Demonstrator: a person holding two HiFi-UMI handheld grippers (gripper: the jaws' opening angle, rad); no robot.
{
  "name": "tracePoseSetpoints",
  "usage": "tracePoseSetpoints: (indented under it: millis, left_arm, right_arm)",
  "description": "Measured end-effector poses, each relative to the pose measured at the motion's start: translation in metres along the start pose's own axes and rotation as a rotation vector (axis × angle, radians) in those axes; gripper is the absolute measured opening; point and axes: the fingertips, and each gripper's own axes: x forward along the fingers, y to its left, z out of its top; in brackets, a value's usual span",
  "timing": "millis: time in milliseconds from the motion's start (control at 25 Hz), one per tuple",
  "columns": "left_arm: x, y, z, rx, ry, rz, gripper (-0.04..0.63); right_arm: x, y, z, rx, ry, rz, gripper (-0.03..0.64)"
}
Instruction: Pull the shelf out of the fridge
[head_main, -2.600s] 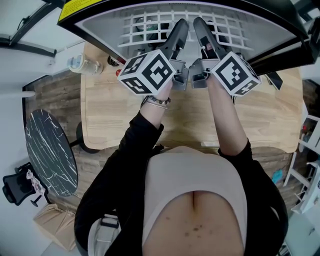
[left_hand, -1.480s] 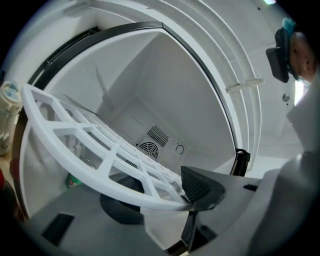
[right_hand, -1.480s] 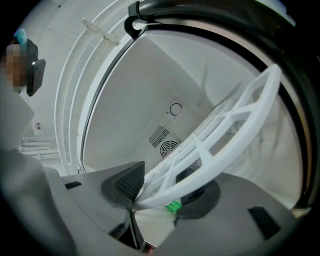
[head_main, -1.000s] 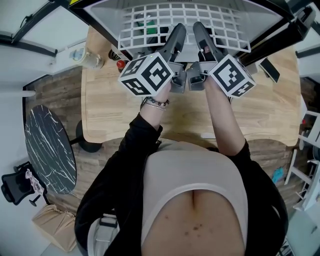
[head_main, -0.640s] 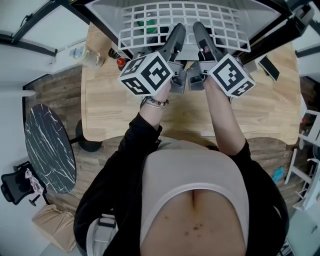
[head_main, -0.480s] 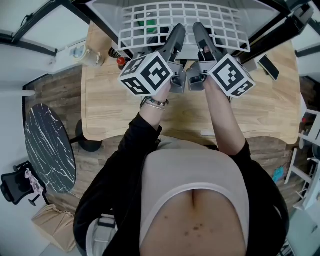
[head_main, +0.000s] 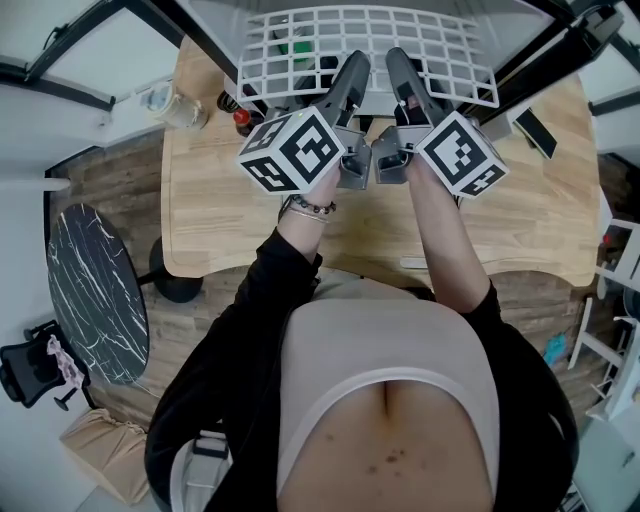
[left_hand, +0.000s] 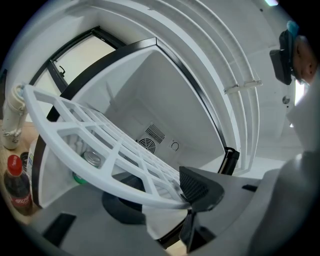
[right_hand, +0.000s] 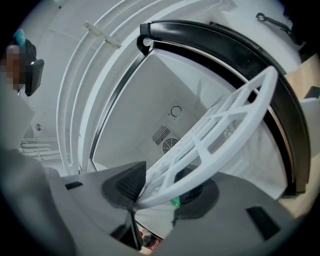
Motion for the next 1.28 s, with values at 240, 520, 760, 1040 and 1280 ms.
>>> tracePoseSetpoints:
  millis: [240, 520, 760, 1040, 1280]
  left_arm:
    - [-0.007, -0.003, -0.001, -0.007, 0.0, 0.002, 0.209]
    - [-0.011, -0.006, -0.003, -0.015, 0.004, 0.0, 0.207]
    - [-0.017, -0.009, -0.004, -0.019, 0.005, -0.007, 0.207]
    - [-0.023, -0.01, -0.006, -0.016, 0.019, -0.024, 0.207]
    - [-0.028, -0.013, -0.008, -0.018, 0.025, -0.052, 0.207]
  right_arm:
    - [-0.006, 0.003, -0.001, 0.01, 0.002, -0.002, 0.181]
    - [-0.011, 0.005, -0.002, 0.022, 0.002, -0.005, 0.179]
    - [-0.017, 0.007, -0.002, 0.028, -0.004, -0.007, 0.179]
    - [-0.022, 0.009, -0.005, 0.023, -0.011, -0.016, 0.176]
    - [-0.027, 0.011, -0.006, 0.03, -0.031, -0.013, 0.175]
